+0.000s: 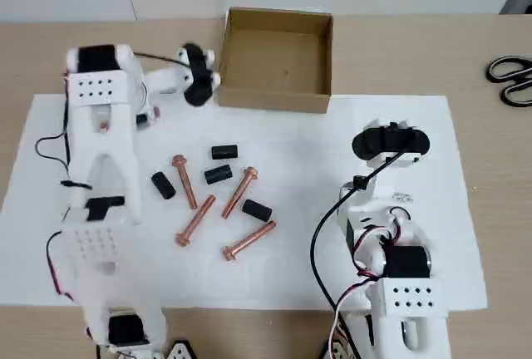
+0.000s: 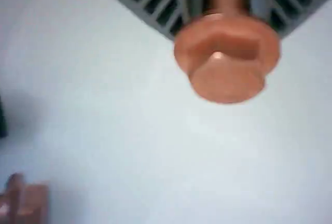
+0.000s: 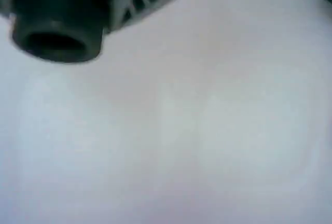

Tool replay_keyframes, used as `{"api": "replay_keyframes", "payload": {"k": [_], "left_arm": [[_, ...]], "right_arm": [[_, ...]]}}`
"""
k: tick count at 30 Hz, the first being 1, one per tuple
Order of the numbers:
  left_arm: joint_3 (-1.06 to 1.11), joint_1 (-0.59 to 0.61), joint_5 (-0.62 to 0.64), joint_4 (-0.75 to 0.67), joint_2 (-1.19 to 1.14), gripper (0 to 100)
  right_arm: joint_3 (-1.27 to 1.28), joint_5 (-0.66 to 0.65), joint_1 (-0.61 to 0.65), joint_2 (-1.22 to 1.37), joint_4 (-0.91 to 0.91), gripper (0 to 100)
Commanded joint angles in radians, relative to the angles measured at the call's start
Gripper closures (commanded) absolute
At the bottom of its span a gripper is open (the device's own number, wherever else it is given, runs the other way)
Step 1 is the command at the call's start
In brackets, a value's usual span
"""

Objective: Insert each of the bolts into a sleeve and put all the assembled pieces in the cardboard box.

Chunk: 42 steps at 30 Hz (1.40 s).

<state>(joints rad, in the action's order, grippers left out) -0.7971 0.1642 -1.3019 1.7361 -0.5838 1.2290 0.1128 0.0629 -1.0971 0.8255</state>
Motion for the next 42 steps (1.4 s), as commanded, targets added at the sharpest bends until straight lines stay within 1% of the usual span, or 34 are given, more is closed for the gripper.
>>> {"api": "replay_keyframes", "payload": {"k": [1,8,10,12,16,18,21,24,26,28,31,34,37,39,42], "left_arm": [[0.015,-0.034,0.080,0.017,0.215,100],[0.182,-0.164,0.563,0.017,0.479,100],[0.231,-0.192,0.692,0.017,0.555,100],[0.269,-0.209,0.781,0.017,0.637,99],[0.332,-0.249,0.933,0.015,0.799,99],[0.355,-0.269,1.036,0.011,0.873,99],[0.397,-0.290,1.255,-0.021,0.961,99],[0.432,-0.292,1.488,-0.037,1.030,99],[0.464,-0.292,1.599,-0.038,1.068,99],[0.498,-0.293,1.662,-0.043,1.100,99],[0.538,-0.328,1.705,-0.074,1.138,99],[0.559,-0.430,1.709,-0.135,1.178,99],[0.598,-0.522,1.709,-0.229,1.197,99],[0.642,-0.548,1.709,-0.279,1.200,99],[0.693,-0.548,1.706,-0.368,1.208,99]], "right_arm": [[-0.012,-0.006,0.027,-0.025,-0.022,99.4],[-0.011,-0.006,0.317,-0.027,-0.107,99.4],[-0.011,-0.006,0.377,-0.027,-0.117,99.4],[-0.011,-0.005,0.409,-0.027,-0.143,99.4],[-0.009,-0.002,0.406,-0.027,-0.260,99.3],[-0.009,-0.002,0.406,-0.027,-0.321,99.3],[-0.009,-0.002,0.392,-0.027,-0.400,99.3],[-0.009,-0.003,0.335,-0.027,-0.493,99.3],[-0.008,-0.006,0.291,-0.027,-0.559,99.3],[-0.008,-0.015,0.257,-0.027,-0.605,99.3],[-0.008,-0.097,0.239,-0.027,-0.642,99.3],[0.000,-0.163,0.242,-0.039,-0.690,99.3],[0.052,-0.233,0.248,-0.116,-0.777,99.3],[0.114,-0.311,0.269,-0.188,-0.834,99.3],[0.244,-0.425,0.325,-0.309,-0.912,99.3]]}}
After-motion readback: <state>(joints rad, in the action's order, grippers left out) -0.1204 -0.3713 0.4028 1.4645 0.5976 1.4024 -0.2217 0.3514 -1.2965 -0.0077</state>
